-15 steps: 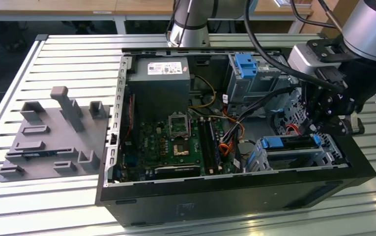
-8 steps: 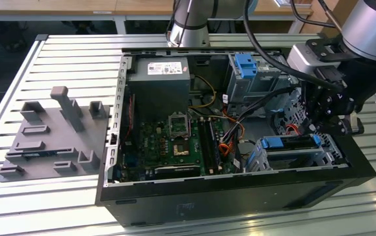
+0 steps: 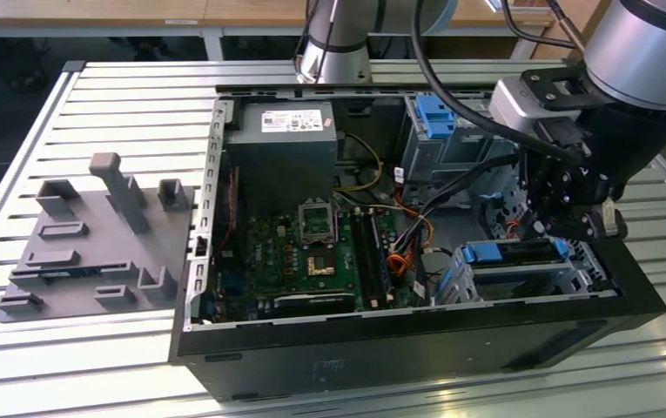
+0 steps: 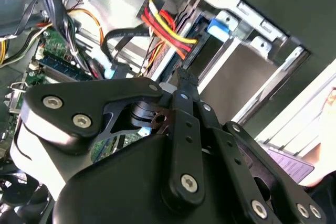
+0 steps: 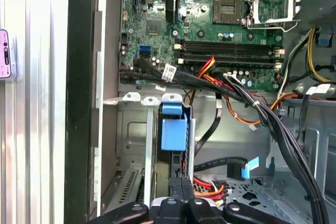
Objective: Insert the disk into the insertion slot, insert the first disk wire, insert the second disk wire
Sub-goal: 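Insert the second disk wire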
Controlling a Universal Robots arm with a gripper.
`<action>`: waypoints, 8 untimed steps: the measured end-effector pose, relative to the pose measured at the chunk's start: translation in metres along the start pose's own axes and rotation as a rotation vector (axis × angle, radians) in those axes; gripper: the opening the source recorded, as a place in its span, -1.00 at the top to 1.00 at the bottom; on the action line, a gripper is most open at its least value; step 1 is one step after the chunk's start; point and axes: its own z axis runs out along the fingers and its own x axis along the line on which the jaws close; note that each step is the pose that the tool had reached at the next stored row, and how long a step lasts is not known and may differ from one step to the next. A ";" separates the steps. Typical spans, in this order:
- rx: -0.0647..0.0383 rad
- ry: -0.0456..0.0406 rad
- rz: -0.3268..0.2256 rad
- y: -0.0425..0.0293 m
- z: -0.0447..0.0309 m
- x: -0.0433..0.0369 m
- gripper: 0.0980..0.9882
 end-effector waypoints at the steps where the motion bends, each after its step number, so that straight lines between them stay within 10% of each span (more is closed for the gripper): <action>1: 0.000 -0.0004 0.000 0.0023 -0.0001 0.0000 0.98; 8: 0.002 -0.0022 0.000 0.0203 -0.0010 -0.0003 0.98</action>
